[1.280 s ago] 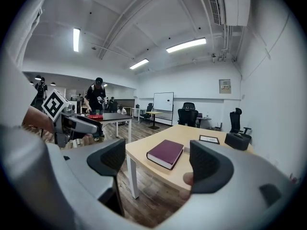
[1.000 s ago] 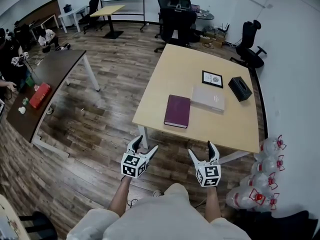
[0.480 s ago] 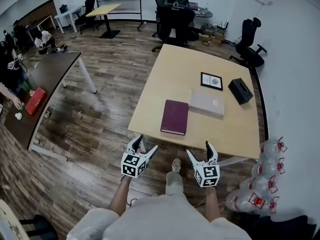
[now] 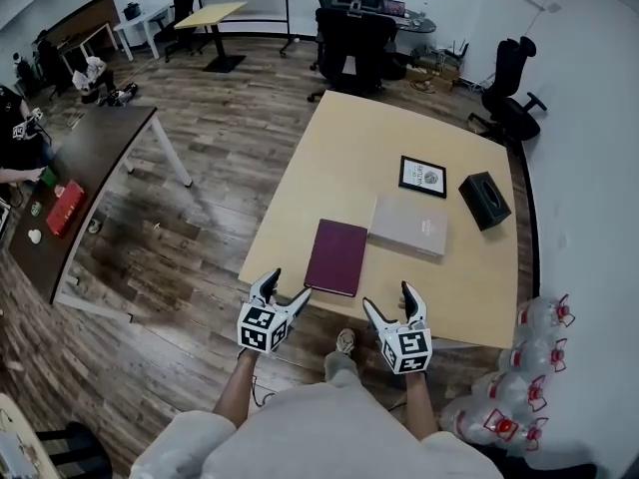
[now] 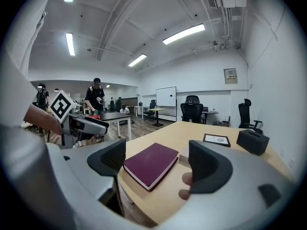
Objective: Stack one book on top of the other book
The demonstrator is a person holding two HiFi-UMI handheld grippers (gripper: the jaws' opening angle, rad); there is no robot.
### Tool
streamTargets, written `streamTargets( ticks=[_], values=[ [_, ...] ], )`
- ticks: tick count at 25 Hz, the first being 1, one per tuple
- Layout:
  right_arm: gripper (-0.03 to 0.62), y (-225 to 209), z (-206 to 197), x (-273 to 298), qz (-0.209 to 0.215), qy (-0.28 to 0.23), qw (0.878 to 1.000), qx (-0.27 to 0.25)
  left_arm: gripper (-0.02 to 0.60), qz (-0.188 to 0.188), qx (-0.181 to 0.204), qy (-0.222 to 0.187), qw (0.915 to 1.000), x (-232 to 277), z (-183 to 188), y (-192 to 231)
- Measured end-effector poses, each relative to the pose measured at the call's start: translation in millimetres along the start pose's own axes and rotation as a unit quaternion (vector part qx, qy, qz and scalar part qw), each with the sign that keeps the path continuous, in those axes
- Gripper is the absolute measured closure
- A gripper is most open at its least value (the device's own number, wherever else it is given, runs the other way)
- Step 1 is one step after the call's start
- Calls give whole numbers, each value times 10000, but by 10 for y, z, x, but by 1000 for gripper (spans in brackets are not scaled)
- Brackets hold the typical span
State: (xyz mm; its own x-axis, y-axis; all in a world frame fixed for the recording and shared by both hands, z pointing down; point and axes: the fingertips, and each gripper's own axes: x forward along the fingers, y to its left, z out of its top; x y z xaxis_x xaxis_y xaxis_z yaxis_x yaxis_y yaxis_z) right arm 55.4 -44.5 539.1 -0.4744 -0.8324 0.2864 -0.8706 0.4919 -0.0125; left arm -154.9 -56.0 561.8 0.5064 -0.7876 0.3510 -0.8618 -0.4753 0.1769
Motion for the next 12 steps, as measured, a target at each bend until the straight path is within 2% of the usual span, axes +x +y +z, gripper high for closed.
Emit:
streamTargets(
  ticks=[12],
  values=[
    [192, -678, 144, 740, 478, 64, 9986, 217, 219, 408, -58, 230, 9989, 844, 280, 165]
  ],
)
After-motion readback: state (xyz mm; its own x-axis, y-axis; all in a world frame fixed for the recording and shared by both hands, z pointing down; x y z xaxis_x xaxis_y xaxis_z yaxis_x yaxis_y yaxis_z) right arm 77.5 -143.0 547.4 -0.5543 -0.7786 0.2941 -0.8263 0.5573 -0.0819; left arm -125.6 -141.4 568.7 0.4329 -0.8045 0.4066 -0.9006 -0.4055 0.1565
